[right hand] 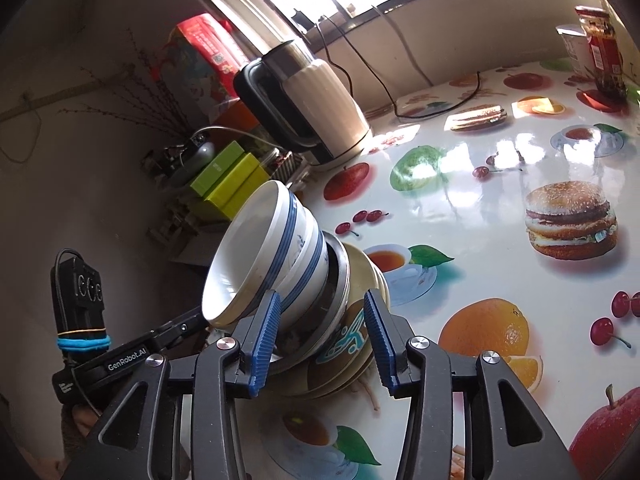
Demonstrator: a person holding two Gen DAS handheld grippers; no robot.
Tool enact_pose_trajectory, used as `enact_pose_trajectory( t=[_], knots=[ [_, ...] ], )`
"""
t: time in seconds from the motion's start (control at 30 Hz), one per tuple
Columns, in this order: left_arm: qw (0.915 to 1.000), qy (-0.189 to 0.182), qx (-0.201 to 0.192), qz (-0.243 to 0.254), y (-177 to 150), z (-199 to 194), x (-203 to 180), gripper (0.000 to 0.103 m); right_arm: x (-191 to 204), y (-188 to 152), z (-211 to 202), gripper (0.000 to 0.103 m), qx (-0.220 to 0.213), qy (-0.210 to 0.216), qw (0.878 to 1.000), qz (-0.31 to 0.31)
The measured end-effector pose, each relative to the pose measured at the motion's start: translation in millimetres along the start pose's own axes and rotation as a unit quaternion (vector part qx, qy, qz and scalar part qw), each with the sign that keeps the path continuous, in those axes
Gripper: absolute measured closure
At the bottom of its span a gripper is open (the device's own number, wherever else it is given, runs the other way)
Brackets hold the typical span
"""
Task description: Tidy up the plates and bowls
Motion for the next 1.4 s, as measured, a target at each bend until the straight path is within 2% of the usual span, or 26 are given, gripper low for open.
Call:
enact_pose_trajectory(
  t=[0.5, 0.63, 0.9, 1.3, 1.4],
  knots=[
    [0.9987, 0.035, -0.031, 0.019, -21, -31, -6, 0.056, 24, -13, -24, 0.053, -0.01, -0.02, 0.999, -0.031],
    [0.9958, 0.07, -0.04, 0.043, -34, -35, -11, 0.056, 30, -21, -29, 0.048, -0.005, -0.035, 0.999, -0.042],
    [0.9961, 0.068, -0.015, 0.054, -64, -26, -15, 0.056, 41, -41, -29, 0.041, 0.011, -0.073, 0.995, -0.07],
    [0.9915, 0.109, -0.005, 0.072, -86, -14, -11, 0.056, 39, -69, -15, 0.034, 0.047, -0.127, 0.987, -0.087],
    [0.992, 0.104, 0.008, 0.071, -90, -8, -10, 0.056, 40, -76, -9, 0.033, 0.061, -0.149, 0.982, -0.1]
  ],
)
Point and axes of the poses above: each gripper's, at about its wrist camera, not at the fingertips, and z roughly the way its jaws point, x to its left, y to its top, the point moved 3 cm from there along z, roughly the way its jaws point, and after that the axes turned 8 degrees about -z, right-handed, at the moved point
